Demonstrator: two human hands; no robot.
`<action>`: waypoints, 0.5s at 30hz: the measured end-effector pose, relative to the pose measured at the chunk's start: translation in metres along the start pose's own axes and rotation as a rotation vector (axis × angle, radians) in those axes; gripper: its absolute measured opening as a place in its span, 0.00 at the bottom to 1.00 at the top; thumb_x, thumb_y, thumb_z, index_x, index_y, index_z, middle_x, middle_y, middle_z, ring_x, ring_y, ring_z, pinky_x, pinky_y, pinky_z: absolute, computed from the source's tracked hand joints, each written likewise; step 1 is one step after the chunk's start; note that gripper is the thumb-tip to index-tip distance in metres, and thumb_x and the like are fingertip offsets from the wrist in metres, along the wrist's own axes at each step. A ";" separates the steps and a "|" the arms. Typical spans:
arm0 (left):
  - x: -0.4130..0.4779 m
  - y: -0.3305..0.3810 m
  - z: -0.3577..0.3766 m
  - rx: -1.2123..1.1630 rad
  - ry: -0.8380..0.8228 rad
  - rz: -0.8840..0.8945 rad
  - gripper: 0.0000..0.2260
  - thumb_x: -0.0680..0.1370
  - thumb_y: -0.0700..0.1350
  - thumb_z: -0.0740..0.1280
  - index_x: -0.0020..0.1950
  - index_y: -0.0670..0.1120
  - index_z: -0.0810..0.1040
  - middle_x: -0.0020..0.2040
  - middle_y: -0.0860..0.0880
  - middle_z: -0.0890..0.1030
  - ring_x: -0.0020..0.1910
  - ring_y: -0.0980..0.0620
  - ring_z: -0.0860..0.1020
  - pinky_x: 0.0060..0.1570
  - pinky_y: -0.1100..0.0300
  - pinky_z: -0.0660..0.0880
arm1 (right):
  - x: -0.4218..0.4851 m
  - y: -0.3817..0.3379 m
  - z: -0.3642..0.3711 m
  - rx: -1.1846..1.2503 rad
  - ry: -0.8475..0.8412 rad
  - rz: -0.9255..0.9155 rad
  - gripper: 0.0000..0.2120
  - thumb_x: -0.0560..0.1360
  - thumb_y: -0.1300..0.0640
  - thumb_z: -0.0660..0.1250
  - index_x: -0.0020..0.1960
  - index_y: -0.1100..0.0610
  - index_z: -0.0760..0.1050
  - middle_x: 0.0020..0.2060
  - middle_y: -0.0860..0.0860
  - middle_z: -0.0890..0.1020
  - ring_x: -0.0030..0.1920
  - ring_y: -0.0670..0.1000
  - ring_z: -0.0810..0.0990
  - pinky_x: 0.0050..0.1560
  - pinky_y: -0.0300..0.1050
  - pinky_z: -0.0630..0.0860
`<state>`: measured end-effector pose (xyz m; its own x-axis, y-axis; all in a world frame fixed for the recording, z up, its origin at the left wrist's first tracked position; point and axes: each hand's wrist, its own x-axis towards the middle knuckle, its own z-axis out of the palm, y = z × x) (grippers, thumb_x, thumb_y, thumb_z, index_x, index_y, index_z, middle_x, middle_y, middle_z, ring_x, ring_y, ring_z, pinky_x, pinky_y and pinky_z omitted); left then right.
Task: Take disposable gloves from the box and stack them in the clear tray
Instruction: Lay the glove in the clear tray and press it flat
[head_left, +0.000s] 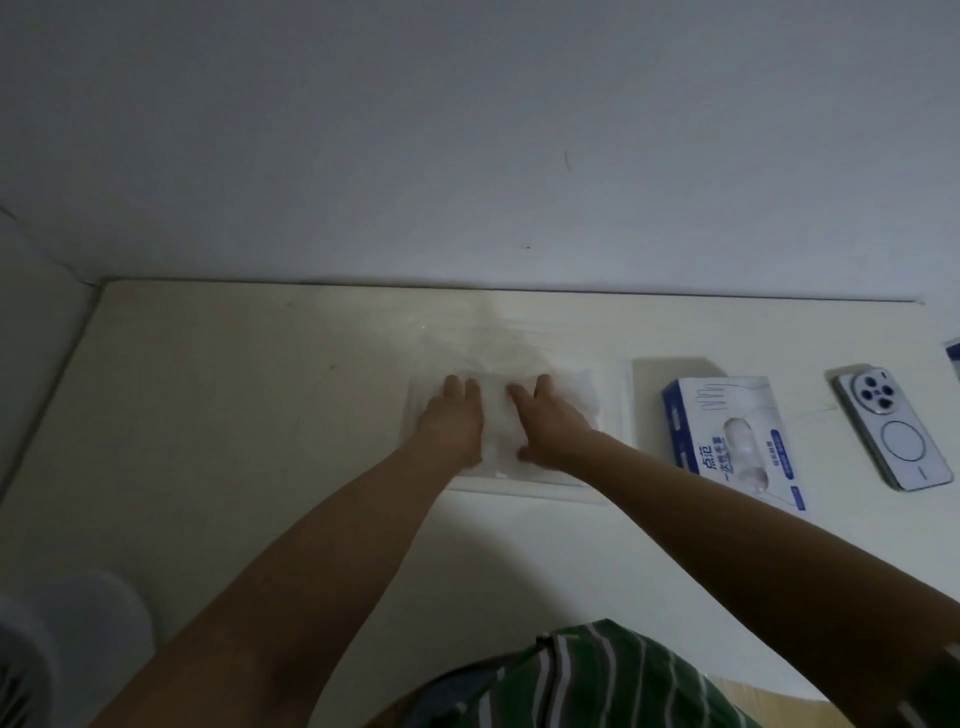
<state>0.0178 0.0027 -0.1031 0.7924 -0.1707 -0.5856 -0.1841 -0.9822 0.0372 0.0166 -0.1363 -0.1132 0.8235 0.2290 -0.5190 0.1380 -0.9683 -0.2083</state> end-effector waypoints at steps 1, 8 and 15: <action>0.003 -0.003 0.003 0.062 -0.033 -0.010 0.46 0.75 0.48 0.71 0.77 0.35 0.41 0.75 0.35 0.48 0.72 0.36 0.62 0.66 0.52 0.67 | -0.001 0.002 -0.002 -0.037 0.030 0.031 0.39 0.73 0.61 0.71 0.77 0.56 0.53 0.72 0.62 0.54 0.64 0.62 0.71 0.57 0.51 0.75; 0.017 -0.011 0.016 -0.029 -0.079 -0.071 0.54 0.71 0.46 0.75 0.76 0.35 0.33 0.77 0.37 0.40 0.76 0.36 0.51 0.72 0.52 0.58 | -0.004 0.005 0.009 -0.080 -0.018 0.098 0.40 0.76 0.60 0.65 0.78 0.61 0.42 0.73 0.63 0.52 0.67 0.65 0.64 0.59 0.51 0.72; 0.012 -0.008 0.010 -0.039 -0.044 -0.074 0.50 0.73 0.43 0.72 0.75 0.34 0.33 0.76 0.35 0.42 0.74 0.35 0.56 0.71 0.51 0.61 | -0.001 0.004 0.003 -0.048 -0.034 0.095 0.40 0.77 0.61 0.65 0.79 0.60 0.42 0.73 0.62 0.52 0.69 0.66 0.62 0.58 0.52 0.73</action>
<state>0.0231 0.0096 -0.1187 0.7767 -0.0950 -0.6227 -0.1026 -0.9944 0.0237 0.0149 -0.1400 -0.1163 0.8151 0.1387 -0.5624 0.0875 -0.9893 -0.1171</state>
